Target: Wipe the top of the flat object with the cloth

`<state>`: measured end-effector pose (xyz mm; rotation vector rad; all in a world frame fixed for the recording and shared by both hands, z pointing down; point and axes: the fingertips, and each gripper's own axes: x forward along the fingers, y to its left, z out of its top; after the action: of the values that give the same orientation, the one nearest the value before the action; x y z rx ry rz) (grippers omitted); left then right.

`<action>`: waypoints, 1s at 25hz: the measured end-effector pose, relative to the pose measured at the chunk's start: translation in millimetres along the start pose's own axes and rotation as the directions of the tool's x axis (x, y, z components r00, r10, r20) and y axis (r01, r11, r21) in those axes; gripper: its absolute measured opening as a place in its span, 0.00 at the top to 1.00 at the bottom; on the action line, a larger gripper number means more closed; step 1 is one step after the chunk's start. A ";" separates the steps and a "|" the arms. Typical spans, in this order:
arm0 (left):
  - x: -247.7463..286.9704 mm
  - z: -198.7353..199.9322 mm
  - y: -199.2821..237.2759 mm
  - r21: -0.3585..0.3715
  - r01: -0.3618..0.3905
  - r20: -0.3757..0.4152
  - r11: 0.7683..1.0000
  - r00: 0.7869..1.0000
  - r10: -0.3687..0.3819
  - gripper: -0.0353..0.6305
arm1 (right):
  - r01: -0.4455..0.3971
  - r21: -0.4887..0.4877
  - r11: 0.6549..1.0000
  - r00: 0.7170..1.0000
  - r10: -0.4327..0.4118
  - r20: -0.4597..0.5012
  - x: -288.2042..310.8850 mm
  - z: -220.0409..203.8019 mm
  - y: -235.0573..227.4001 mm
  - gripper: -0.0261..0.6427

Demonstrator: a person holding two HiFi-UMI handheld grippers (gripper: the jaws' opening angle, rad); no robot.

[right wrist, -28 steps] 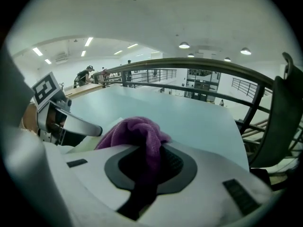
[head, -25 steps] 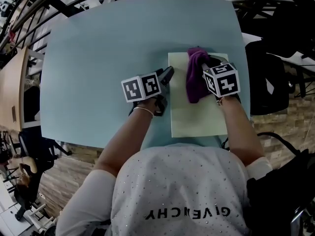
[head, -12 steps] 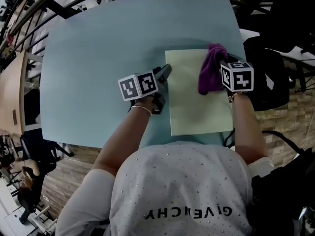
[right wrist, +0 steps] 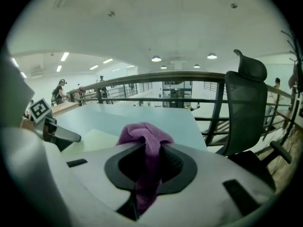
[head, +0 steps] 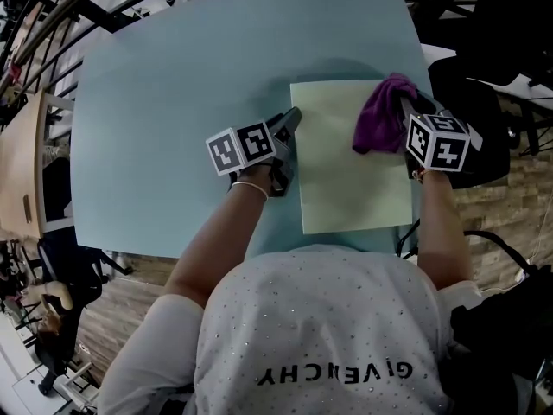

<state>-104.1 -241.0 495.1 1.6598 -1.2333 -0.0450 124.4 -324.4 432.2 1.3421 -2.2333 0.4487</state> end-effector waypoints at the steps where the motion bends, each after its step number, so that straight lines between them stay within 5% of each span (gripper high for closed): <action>1: 0.0 1.0 -0.2 0.021 -0.006 -0.004 1.000 1.000 0.006 0.63 | -0.033 -0.002 0.999 0.999 0.033 0.039 -4.0 8.2 9.9 0.89; 5: -0.8 1.3 -0.3 0.005 -0.001 -0.002 1.000 1.000 0.001 0.63 | -0.228 -0.086 0.970 0.966 0.236 0.105 -11.6 30.1 76.4 0.89; 9: 0.2 -0.2 1.0 -0.067 0.022 -0.022 0.997 0.999 -0.024 0.63 | -0.420 -0.276 0.864 0.901 0.434 -0.013 -8.2 15.9 163.5 0.89; 17: 1.4 -2.1 1.4 -0.094 0.022 -0.023 0.995 0.999 -0.024 0.63 | -0.517 -0.490 0.702 0.854 0.465 -0.234 -4.1 -30.1 231.0 0.90; 20: 2.0 -0.9 2.6 -0.056 0.017 -0.036 0.998 0.999 -0.019 0.63 | -0.545 -0.453 0.706 0.838 0.480 -0.259 -1.5 -35.6 233.6 0.89; 25: -1.5 4.4 0.8 0.097 -0.026 -0.035 0.995 0.999 0.030 0.63 | -0.482 -0.430 0.763 0.875 0.396 -0.278 7.8 -36.9 225.0 0.89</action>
<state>-107.9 -242.9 492.9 1.7182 -1.2475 0.0631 -69.3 -207.3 460.9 0.4884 -2.2959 0.1223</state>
